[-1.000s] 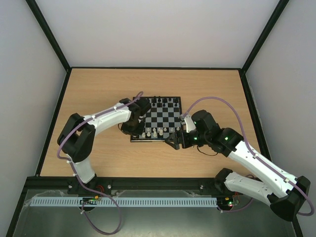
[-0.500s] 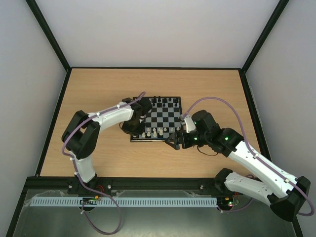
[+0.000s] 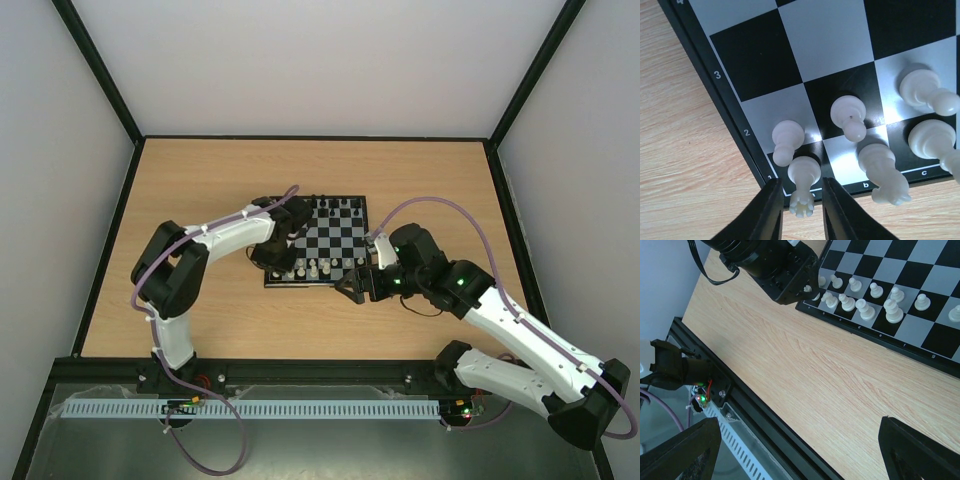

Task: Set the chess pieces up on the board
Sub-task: Place the chess piece on the chessboard, then pick up the chess piece at the center of the board.

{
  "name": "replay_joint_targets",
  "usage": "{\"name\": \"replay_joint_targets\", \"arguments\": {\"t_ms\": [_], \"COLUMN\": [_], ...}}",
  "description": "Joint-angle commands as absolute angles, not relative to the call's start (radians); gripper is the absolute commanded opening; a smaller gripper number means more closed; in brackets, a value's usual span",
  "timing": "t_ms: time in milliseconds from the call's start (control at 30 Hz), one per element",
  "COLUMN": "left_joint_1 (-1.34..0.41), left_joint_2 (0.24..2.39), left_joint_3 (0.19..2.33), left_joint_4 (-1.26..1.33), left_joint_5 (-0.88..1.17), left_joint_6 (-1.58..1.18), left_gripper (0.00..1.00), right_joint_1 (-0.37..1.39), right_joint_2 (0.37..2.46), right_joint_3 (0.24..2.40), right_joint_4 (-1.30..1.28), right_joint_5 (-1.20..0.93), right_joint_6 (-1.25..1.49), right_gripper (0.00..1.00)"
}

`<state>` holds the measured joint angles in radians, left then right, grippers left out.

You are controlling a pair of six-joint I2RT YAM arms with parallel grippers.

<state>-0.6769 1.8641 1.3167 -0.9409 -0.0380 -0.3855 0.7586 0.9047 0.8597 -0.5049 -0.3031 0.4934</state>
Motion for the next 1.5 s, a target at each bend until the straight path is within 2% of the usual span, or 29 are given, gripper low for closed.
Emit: {"name": "replay_joint_targets", "arguments": {"t_ms": [0, 200, 433, 533, 633, 767, 833, 900, 967, 1233, 1300, 1333, 1367, 1467], "left_joint_1": [-0.683, -0.684, -0.686, -0.698, -0.721, -0.753, -0.763, -0.78, -0.789, -0.807, -0.807, -0.807, -0.807, -0.807], "left_joint_2": [1.878, 1.851, 1.718, 1.616, 1.477, 1.264, 1.174, 1.093, 1.037, 0.938, 0.915, 0.906, 0.898, 0.904], "left_joint_3": [1.339, 1.35, 1.431, 1.442, 1.391, 1.228, 1.116, 1.011, 0.939, 0.843, 0.831, 0.823, 0.814, 0.793], "left_joint_4": [-0.964, -0.989, -1.055, -1.049, -0.961, -0.766, -0.647, -0.523, -0.465, -0.442, -0.437, -0.43, -0.419, -0.392], "left_joint_5": [-0.041, -0.064, -0.079, -0.065, -0.04, -0.001, 0.02, 0.029, 0.024, -0.018, -0.025, -0.025, -0.019, 0.011], "left_joint_6": [-0.381, -0.386, -0.416, -0.444, -0.494, -0.576, -0.62, -0.659, -0.683, -0.679, -0.676, -0.675, -0.674, -0.664], "left_gripper": [0.26, 0.28, 0.31, 0.39, 0.5, 0.61, 0.68, 0.78, 0.99, 1.0, 0.99, 1.0, 0.99, 1.0], "right_joint_1": [0.755, 0.754, 0.753, 0.749, 0.743, 0.736, 0.733, 0.727, 0.719, 0.637, 0.608, 0.588, 0.568, 0.532], "right_joint_2": [0.894, 0.896, 0.909, 0.916, 0.925, 0.964, 0.985, 1.014, 1.05, 1.172, 1.189, 1.197, 1.202, 1.209], "right_joint_3": [0.846, 0.845, 0.849, 0.846, 0.841, 0.856, 0.864, 0.869, 0.865, 0.77, 0.738, 0.721, 0.706, 0.652], "right_joint_4": [-0.537, -0.534, -0.543, -0.546, -0.546, -0.552, -0.556, -0.555, -0.551, -0.473, -0.451, -0.441, -0.433, -0.406], "right_joint_5": [-0.311, -0.315, -0.3, -0.277, -0.231, -0.164, -0.12, -0.08, -0.034, 0.033, 0.039, 0.033, 0.025, 0.029], "right_joint_6": [0.479, 0.479, 0.479, 0.483, 0.494, 0.515, 0.531, 0.545, 0.565, 0.666, 0.69, 0.698, 0.712, 0.746], "right_gripper": [0.87, 0.87, 0.87, 0.89, 0.92, 0.93, 0.98, 0.99, 0.99, 1.0, 0.95, 0.9, 0.79, 0.69]}}
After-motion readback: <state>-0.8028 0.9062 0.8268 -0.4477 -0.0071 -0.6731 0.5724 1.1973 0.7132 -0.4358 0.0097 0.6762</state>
